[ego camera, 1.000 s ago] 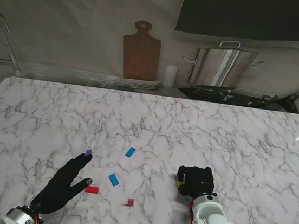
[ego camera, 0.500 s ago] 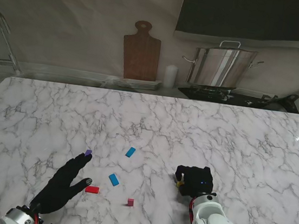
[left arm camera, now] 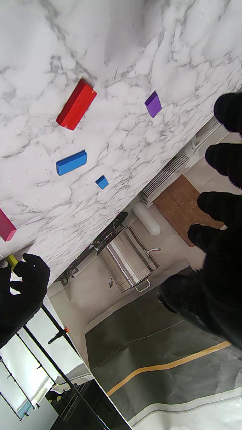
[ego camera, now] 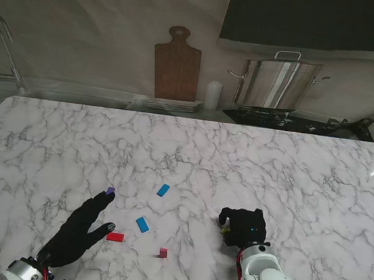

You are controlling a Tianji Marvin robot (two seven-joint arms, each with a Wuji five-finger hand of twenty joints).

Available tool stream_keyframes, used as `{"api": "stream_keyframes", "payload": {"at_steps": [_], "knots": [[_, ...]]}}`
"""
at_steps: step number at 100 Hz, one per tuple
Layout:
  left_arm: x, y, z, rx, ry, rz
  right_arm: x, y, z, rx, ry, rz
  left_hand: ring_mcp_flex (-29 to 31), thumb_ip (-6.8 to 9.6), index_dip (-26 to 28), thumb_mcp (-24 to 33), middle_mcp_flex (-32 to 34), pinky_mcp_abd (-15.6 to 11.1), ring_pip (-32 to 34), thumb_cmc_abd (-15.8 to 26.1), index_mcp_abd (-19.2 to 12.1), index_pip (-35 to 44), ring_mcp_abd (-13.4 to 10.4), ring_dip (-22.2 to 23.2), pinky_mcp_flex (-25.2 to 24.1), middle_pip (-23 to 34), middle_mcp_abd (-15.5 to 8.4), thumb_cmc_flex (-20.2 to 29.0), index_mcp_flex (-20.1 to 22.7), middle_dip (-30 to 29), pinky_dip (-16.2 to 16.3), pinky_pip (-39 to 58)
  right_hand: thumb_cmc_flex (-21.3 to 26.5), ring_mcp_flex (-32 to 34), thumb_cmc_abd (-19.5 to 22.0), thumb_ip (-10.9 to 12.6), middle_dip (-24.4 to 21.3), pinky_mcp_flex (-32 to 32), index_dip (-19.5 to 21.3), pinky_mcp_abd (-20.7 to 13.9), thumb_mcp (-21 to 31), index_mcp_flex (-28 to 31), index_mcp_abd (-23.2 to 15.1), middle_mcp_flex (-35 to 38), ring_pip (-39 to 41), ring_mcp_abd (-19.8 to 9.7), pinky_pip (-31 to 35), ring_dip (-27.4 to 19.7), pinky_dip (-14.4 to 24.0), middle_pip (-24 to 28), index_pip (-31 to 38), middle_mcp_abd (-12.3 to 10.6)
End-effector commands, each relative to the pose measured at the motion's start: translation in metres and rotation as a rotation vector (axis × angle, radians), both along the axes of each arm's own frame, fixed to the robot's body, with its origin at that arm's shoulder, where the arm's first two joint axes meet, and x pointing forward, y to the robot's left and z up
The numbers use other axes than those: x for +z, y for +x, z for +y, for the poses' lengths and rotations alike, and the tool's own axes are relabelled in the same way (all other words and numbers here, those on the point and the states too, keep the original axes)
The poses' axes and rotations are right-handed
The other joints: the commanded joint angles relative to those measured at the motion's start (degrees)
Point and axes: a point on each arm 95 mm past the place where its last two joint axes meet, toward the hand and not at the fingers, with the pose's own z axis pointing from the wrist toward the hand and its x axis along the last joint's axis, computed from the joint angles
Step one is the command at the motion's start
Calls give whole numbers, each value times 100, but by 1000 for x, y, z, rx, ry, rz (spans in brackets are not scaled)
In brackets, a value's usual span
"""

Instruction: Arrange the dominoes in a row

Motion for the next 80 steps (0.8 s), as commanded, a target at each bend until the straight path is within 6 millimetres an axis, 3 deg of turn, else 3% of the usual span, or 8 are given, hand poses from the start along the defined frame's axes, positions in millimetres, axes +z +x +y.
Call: {"api": "stream_keyframes", "payload": {"at_steps": [1, 25, 62, 80], "knots": [[-2, -2, -2, -13, 0, 13, -11, -7, -4, -15, -10, 34, -125, 128, -116, -56, -170, -121, -29, 83, 28, -139, -145, -49, 7, -40, -119, 89, -147, -36, 82, 17, -86, -2, 49, -3, 104, -108, -161, 35, 37, 173, -120, -177, 90, 79, 27, 32, 31, 246, 209, 37], [-2, -2, -2, -14, 0, 14, -12, -7, -6, -24, -15, 34, -124, 128, -127, -54, -171, -111, -30, 84, 21, -128, -147, -51, 6, -42, -118, 87, -146, -40, 80, 16, -142, -105, 355, -29, 161, -160, -520, 17, -172, 553, -385, -310, 191, 110, 24, 57, 69, 370, 624, 98], [-2, -2, -2, -14, 2, 16, -12, -5, -4, -22, -10, 23, -124, 129, -130, -52, -170, -115, -29, 83, 23, -120, -150, -52, 8, -41, -123, 92, -146, -43, 78, 17, -203, -43, 609, -22, 188, -144, -595, 37, -340, 1106, -525, -215, 272, 99, 48, 76, 84, 459, 836, 65], [-2, -2, -3, -15, 2, 17, -4, -5, -2, -34, 31, -1, -124, 129, -127, -52, -171, -113, -30, 83, 39, -117, -149, -54, 6, -42, -115, 93, -145, -44, 77, 16, -165, -79, 632, -28, 187, -160, -564, 37, -360, 1182, -421, -226, 246, 119, 38, 59, 77, 455, 933, 88]]}}
